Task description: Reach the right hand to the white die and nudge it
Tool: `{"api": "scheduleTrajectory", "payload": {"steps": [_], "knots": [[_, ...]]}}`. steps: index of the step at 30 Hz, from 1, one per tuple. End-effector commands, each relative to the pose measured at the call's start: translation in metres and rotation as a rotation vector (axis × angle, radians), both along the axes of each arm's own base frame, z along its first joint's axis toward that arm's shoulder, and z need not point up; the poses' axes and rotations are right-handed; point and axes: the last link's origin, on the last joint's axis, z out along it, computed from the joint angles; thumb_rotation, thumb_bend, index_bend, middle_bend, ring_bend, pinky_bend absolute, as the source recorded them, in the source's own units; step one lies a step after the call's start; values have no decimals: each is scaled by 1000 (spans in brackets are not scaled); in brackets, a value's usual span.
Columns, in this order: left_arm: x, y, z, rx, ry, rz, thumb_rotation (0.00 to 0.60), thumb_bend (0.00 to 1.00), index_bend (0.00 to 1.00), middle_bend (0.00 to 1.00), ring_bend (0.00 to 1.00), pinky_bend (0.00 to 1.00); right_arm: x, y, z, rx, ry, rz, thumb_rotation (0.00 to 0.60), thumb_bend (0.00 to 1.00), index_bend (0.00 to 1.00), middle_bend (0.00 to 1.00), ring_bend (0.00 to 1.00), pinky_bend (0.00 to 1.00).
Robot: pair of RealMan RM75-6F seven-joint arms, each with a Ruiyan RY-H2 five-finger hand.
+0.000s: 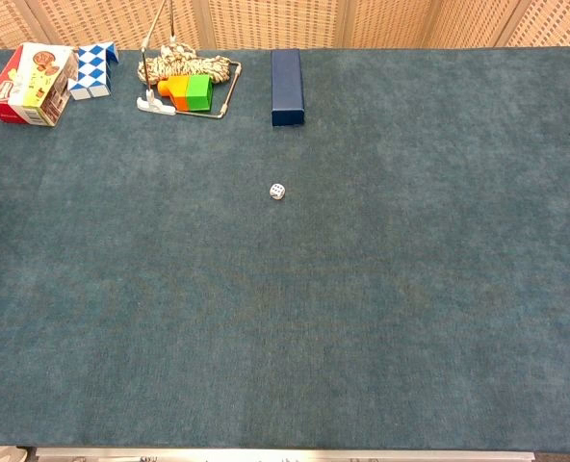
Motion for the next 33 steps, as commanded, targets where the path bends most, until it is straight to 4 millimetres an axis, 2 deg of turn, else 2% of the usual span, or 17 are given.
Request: {"api": "scheduleTrajectory", "payload": {"steps": [1, 10, 13, 18, 24, 30, 33], "knots": [[0, 0, 0, -1, 2, 0, 600, 220, 139, 145, 166, 98, 0, 0, 0, 2, 0, 0, 600, 382, 35, 179, 131, 213], [-1, -2, 1, -1, 4, 3, 600, 220, 139, 144, 166, 98, 4, -4, 0, -2, -8, 25, 600, 381, 35, 187, 133, 212], [-1, -1, 1, -3, 2, 0, 600, 220, 139, 145, 166, 98, 17, -14, -2, 21, -31, 75, 600, 381, 35, 197, 142, 212], [0, -1, -1, -10, 4, -6, 600, 220, 139, 144, 166, 98, 40, -30, -12, 90, -36, 156, 600, 381, 35, 245, 216, 256], [0, -3, 0, -11, 3, -6, 600, 220, 139, 145, 166, 98, 76, -53, -32, 190, -49, 264, 600, 396, 35, 371, 437, 507], [0, -6, 0, -14, 6, -8, 600, 220, 139, 145, 166, 98, 110, -80, -57, 293, -58, 321, 600, 469, 35, 491, 592, 725], [0, -7, 1, -13, 4, -9, 600, 220, 139, 145, 166, 98, 125, -92, -72, 345, -52, 331, 600, 525, 35, 602, 701, 848]]}}
